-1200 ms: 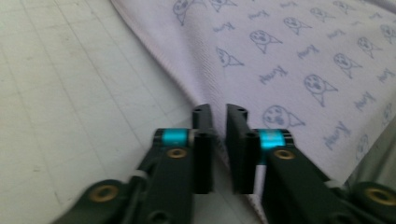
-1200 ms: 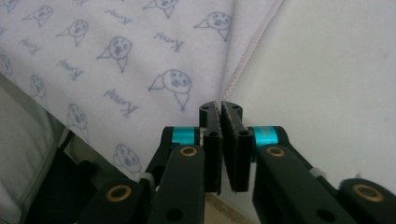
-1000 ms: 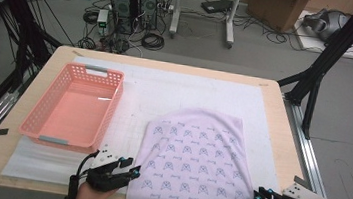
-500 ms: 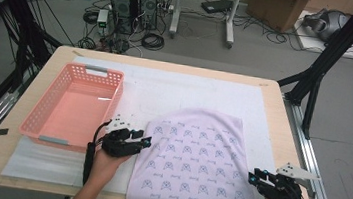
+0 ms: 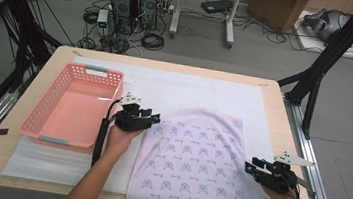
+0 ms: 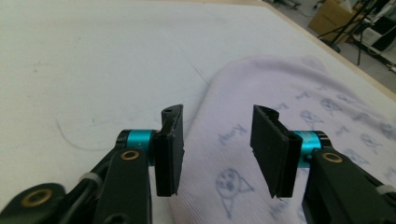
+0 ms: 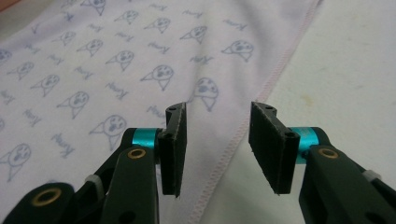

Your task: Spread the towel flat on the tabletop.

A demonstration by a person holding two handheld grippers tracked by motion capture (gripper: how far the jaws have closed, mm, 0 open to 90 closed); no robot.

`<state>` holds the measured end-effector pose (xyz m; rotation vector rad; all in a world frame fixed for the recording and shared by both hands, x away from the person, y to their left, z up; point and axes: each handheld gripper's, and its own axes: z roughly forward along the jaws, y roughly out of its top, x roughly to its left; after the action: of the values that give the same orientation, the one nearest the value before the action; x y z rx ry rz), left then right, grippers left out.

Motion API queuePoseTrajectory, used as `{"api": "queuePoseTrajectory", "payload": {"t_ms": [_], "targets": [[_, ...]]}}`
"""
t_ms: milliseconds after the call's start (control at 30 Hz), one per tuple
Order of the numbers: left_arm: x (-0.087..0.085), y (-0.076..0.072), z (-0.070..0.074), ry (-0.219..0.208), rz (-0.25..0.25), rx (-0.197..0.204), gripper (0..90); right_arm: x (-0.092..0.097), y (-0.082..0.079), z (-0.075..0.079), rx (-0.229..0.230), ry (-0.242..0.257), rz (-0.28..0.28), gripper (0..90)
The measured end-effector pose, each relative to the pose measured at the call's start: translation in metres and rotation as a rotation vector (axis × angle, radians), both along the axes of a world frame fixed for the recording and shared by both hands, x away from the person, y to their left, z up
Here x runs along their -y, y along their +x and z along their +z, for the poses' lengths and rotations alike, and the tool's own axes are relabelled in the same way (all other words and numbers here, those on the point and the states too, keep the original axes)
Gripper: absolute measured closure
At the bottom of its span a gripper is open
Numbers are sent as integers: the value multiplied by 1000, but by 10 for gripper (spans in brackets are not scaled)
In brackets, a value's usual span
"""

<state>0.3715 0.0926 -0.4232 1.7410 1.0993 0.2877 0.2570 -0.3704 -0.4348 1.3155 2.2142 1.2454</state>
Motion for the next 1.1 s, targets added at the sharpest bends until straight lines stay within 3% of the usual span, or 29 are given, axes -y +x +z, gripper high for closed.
{"api": "queuePoseTrajectory", "payload": {"t_ms": [67,133,200,367,500,733,900,933,1033,1100], "targets": [[0,6,-4,-10,27,17,591,-3,0,0,0,-4,14,559],[-2,12,-11,-17,49,-9,607,-5,-1,1,3,2,24,552],[0,15,-17,11,58,-15,612,-7,-1,2,10,8,36,550],[5,22,-28,21,64,-26,638,-12,1,0,1,3,64,550],[14,21,-28,41,-2,-44,621,-12,2,-1,-3,5,72,550],[37,14,-28,167,-106,-25,489,-10,1,-1,-5,7,68,549],[52,5,-27,167,-214,-4,482,-8,0,0,-5,9,61,550],[56,4,-27,190,-235,4,483,-8,0,0,-4,11,61,550],[62,1,-26,226,-249,23,501,-7,0,0,-6,13,58,550],[64,0,-25,228,-265,24,583,-7,0,1,-4,14,57,552]]}}
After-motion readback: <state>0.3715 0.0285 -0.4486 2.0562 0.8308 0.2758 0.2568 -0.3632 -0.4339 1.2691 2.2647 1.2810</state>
